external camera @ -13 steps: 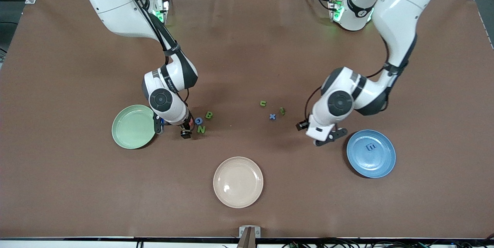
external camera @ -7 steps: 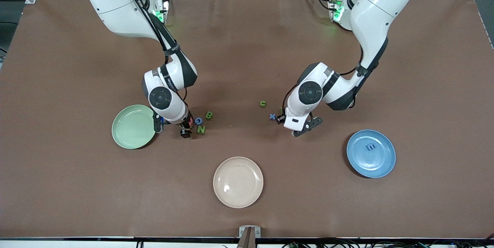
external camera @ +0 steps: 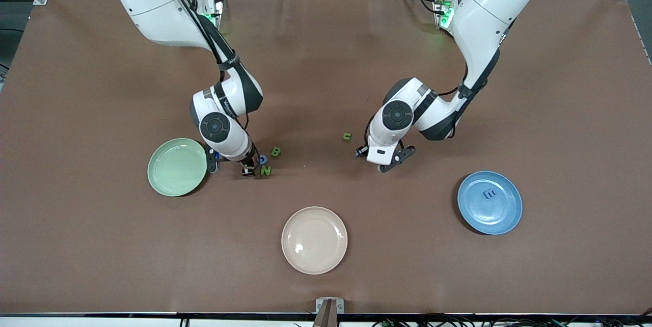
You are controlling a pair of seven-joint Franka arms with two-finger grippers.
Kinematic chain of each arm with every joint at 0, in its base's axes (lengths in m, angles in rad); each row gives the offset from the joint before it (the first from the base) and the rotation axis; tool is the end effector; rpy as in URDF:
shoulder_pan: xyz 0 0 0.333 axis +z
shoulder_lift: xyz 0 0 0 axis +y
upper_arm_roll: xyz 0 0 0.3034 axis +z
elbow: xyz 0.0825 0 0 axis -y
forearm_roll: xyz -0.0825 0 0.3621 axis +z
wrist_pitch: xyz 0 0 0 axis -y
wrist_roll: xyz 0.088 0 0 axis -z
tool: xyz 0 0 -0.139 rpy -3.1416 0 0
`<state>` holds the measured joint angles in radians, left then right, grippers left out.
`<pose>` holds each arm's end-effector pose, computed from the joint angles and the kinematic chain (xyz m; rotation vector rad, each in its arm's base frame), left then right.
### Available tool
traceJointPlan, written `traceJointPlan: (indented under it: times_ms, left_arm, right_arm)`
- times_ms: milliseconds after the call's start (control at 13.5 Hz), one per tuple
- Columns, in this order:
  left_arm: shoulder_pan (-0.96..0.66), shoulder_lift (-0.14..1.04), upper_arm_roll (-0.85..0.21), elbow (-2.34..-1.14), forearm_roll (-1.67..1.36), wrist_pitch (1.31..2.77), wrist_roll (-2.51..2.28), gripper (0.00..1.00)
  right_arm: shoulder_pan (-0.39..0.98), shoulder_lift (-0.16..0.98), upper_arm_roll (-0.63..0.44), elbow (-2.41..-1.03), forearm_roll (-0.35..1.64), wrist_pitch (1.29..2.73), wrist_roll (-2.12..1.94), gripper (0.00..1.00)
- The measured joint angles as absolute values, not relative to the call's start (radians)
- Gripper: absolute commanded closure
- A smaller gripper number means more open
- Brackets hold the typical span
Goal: Sort upper and lower case letters into plates
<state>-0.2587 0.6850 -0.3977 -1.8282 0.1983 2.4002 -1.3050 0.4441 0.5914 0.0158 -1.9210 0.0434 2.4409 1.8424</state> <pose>0.4955 -0.3673 0.1520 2.9825 0.8779 -0.1984 0.5330 0.2651 0.1498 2.3438 -2.0126 -0.0954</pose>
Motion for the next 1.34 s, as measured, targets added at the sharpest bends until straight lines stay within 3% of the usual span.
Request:
traceJointPlan:
  times_ms: [148, 223, 445, 668, 742, 891, 1262, 1336]
  left_arm:
    - [-0.259, 0.685, -0.398, -1.837, 0.198, 2.404, -1.307, 0.83]
    - [-0.259, 0.684, -0.398, -1.837, 0.198, 2.407, -1.309, 0.9]
    - [-0.258, 0.683, -0.399, -1.837, 0.198, 2.411, -1.31, 0.94]
    - [-0.235, 0.66, -0.393, -1.831, 0.199, 2.411, -1.31, 0.97]
    - [-0.213, 0.64, -0.39, -1.83, 0.2, 2.411, -1.306, 0.97]
    - [-0.14, 0.597, -0.386, -1.829, 0.202, 2.406, -1.25, 0.97]
    - [0.101, 0.57, -0.376, -1.792, 0.203, 2.392, -0.965, 0.97]
    - [0.136, 0.57, -0.375, -1.777, 0.204, 2.375, -0.895, 0.92]
  right_arm:
    - [0.443, 0.583, 0.017, -1.921, 0.044, 2.437, 1.833, 0.85]
    - [0.439, 0.577, 0.017, -1.921, 0.045, 2.418, 1.822, 0.85]
    - [0.416, 0.574, 0.017, -1.922, 0.048, 2.394, 1.773, 0.88]
    - [0.398, 0.574, 0.017, -1.922, 0.051, 2.393, 1.741, 0.6]
    - [0.395, 0.574, 0.017, -1.922, 0.052, 2.393, 1.735, 0.65]
    - [0.392, 0.574, 0.017, -1.922, 0.052, 2.393, 1.718, 0.9]
    - [0.392, 0.574, 0.019, -1.922, 0.053, 2.393, 1.702, 1.0]
    - [0.392, 0.574, 0.02, -1.922, 0.053, 2.393, 1.701, 1.0]
